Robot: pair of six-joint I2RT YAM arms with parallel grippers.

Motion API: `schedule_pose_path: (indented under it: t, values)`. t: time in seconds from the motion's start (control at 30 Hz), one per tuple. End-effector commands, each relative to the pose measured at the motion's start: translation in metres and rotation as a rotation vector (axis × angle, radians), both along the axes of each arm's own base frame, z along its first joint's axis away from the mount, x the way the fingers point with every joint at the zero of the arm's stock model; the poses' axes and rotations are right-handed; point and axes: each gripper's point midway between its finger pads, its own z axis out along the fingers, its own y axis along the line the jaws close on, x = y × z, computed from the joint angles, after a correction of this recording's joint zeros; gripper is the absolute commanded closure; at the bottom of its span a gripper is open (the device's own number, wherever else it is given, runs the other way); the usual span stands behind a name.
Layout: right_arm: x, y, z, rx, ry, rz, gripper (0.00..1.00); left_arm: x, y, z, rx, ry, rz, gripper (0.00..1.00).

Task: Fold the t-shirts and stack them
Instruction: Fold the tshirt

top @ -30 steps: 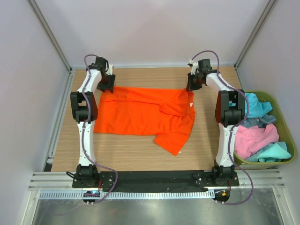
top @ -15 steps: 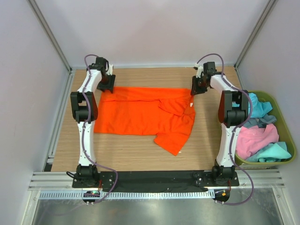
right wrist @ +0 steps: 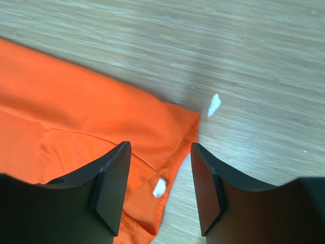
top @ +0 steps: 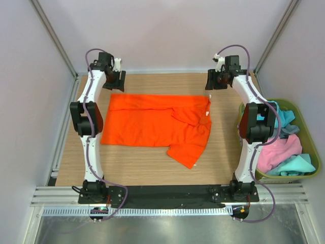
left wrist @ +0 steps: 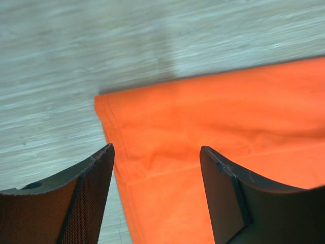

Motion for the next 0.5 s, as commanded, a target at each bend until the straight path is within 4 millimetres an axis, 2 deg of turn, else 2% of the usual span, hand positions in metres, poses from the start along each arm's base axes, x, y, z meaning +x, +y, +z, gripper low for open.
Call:
schedule_pose_path:
  t: [0.0,0.13,0.23,0.47]
  values:
    - [0.000,0.030,0.025,0.071,-0.043,0.055,0.44,0.005,-0.007,0.035,-0.011,-0.086,-0.039,0.30]
    - [0.002,0.054,0.004,0.102,0.003,0.091,0.42,0.000,-0.008,0.009,-0.015,-0.021,-0.041,0.32]
    - [0.003,0.065,-0.012,0.105,0.034,0.104,0.41,-0.005,-0.008,0.000,-0.023,0.011,-0.028,0.33]
    - [-0.012,0.065,-0.046,0.090,0.123,0.090,0.41,-0.015,-0.008,-0.027,-0.021,0.086,-0.026,0.34]
